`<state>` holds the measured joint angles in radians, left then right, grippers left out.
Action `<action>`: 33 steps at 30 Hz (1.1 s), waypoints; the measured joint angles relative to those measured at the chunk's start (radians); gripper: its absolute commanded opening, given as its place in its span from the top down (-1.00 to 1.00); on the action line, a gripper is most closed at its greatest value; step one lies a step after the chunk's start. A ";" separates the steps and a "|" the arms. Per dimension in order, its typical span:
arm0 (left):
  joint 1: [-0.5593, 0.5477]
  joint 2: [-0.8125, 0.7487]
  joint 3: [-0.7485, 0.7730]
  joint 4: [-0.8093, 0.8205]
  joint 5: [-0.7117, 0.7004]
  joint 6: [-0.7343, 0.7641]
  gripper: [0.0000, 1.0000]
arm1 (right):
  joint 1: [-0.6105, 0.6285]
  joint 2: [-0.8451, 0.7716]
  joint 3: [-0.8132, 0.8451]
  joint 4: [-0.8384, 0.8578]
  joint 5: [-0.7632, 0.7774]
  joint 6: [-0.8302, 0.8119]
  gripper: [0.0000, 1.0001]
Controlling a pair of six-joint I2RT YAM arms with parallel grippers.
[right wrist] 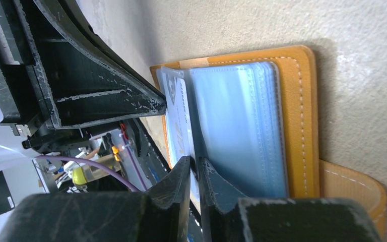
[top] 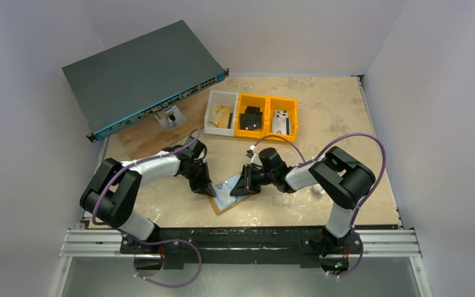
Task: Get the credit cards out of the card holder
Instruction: Remove the credit card from the card holder.
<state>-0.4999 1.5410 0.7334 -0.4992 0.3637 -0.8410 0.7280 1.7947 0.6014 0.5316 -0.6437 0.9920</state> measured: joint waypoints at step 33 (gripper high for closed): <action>-0.001 -0.003 0.000 0.001 -0.004 0.014 1.00 | -0.100 -0.110 -0.061 -0.116 0.081 -0.037 1.00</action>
<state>-0.5007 1.5383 0.7334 -0.4980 0.3595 -0.8268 0.6285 1.6844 0.5404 0.4156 -0.5625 0.9550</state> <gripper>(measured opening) 0.003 0.010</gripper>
